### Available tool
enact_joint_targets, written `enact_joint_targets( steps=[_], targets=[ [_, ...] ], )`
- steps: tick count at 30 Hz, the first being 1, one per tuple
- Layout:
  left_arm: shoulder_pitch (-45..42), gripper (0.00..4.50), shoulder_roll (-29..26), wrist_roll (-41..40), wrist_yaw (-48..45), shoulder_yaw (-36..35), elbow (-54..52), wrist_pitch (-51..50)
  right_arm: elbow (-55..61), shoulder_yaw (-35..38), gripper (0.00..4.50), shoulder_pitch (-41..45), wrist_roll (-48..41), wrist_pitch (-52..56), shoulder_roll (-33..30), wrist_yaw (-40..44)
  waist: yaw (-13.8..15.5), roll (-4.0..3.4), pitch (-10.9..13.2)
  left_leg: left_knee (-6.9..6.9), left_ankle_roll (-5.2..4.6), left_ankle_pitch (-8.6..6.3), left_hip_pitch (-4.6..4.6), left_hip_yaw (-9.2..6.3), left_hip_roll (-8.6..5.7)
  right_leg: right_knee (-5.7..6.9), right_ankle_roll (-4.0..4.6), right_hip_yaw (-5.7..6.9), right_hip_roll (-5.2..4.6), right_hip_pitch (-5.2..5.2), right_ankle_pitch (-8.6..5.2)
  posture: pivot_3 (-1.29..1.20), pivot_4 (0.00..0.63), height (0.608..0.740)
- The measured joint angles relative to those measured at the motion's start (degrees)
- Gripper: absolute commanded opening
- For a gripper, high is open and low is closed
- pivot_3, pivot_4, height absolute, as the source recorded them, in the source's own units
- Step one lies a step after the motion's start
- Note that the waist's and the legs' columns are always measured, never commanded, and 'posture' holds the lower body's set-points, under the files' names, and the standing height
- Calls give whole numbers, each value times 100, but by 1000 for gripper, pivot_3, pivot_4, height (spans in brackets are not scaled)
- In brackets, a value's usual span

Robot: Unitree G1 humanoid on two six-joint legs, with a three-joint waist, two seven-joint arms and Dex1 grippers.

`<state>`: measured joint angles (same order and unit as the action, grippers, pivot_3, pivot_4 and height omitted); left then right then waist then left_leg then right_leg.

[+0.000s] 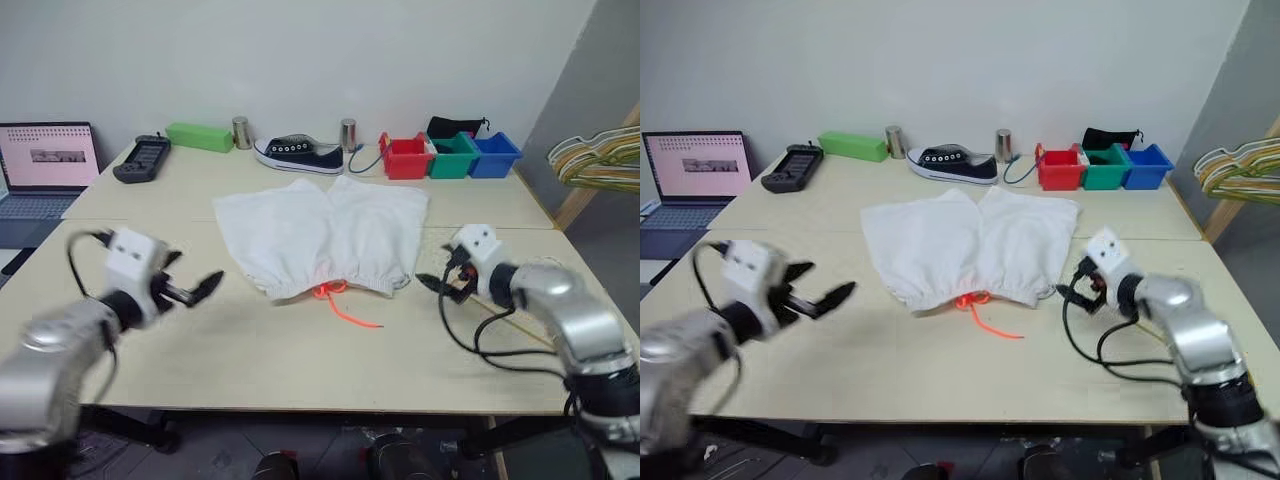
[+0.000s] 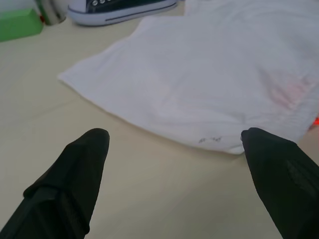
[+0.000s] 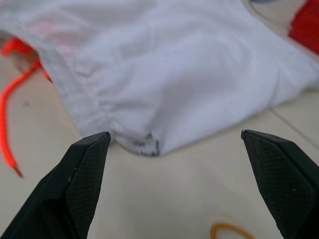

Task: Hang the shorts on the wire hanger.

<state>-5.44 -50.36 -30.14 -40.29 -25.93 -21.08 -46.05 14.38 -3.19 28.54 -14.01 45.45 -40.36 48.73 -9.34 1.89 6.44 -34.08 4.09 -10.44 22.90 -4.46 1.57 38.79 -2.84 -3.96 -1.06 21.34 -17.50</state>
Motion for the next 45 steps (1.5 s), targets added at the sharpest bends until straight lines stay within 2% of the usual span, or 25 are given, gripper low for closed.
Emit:
enact_joint_targets(
  steps=[3, 7, 9, 15, 21, 28, 30, 34, 41, 42, 44, 45],
  targets=[
    [-170, 4500, -442, -230, -686, -38, 384, 36, -118, -71, 4451, 419, -316, -16, -212, 635, -12, -1, -12, 10, 0, -1, 16, 1, 0, 7, -19, 2, 0, -5, 2, -108, 0, 740],
    [-378, 4500, -697, -248, -1125, 50, 812, 131, -384, -274, 4451, 668, -366, -167, -309, 1028, -17, -2, -12, 13, 2, -2, 80, -3, 5, 20, -5, 11, 2, 50, 4, -110, 0, 740],
    [-468, 4500, -779, -233, -1224, 152, 886, 226, -553, -329, 4451, 788, -318, -271, -309, 1054, -18, -3, -11, 12, 3, -1, 106, -2, 4, 20, 7, 10, 1, 73, 12, -110, 0, 740],
    [-515, 4500, -793, -211, -1308, 220, 1010, 372, -603, -523, 4451, 848, -240, -422, -285, 982, -28, -3, -11, 12, 2, -1, 103, -1, 5, 23, 7, 11, 1, 74, 12, -120, 1, 740],
    [-521, 4500, -804, -215, -1390, 226, 1086, 400, -499, -866, 4451, 996, -168, -461, -42, 885, -51, -3, -11, -3, -3, 4, 98, -1, 5, 30, -31, 9, 2, 72, 15, -131, 7, 740],
    [-484, 4500, -814, 1, -1374, 320, 1183, 619, -347, -1935, 4451, 1290, 606, -877, 793, 437, -182, -5, -17, -12, -8, 9, 95, -3, 9, 36, -32, 9, 3, 69, 23, -124, 15, 740],
    [-464, 4500, -692, 2, -1274, 323, 1152, 633, -569, -2489, 4451, 1409, 1032, -1253, 1400, 208, -212, -6, -19, -12, -7, 9, 94, -3, 10, 40, -22, 7, 4, 70, 29, -109, 16, 740],
    [-342, 4500, -562, -39, -1153, 324, 906, 606, -1528, -3478, 4451, 1647, 1735, -2063, 2430, -79, -232, 0, -22, -21, -1, 12, 93, -10, 7, 72, -6, 7, 6, 72, 38, -72, 20, 740],
    [249, 4500, -302, -174, -868, 122, 256, 356, -3986, -3884, 4451, 2458, 2642, -3345, 3762, -729, -156, 26, -38, -22, 13, 21, 83, -31, 7, 106, 1, 24, 8, 71, 36, -22, 12, 740],
    [279, 4500, -275, -209, -814, 111, 172, 305, -4238, -3929, 4077, 2496, 2720, -3521, 3883, -774, -132, 35, -44, -23, 15, 23, 81, -34, 7, 110, 2, 27, 8, 70, 35, -15, 10, 740],
    [454, 4500, -220, -298, -747, -43, -20, 209, -4787, -4047, 3803, 2570, 2930, -3907, 4062, -837, -86, 47, -52, -23, 18, 25, 76, -35, 6, 111, 3, 28, 9, 67, 34, 1, 9, 740],
    [560, 4500, -218, -337, -735, -122, -93, 148, -4978, -4069, 3466, 2577, 3005, -4031, 4086, -867, -60, 52, -55, -23, 23, 27, 75, -36, 6, 111, 3, 28, 9, 67, 35, 9, 7, 740]
  ],
)
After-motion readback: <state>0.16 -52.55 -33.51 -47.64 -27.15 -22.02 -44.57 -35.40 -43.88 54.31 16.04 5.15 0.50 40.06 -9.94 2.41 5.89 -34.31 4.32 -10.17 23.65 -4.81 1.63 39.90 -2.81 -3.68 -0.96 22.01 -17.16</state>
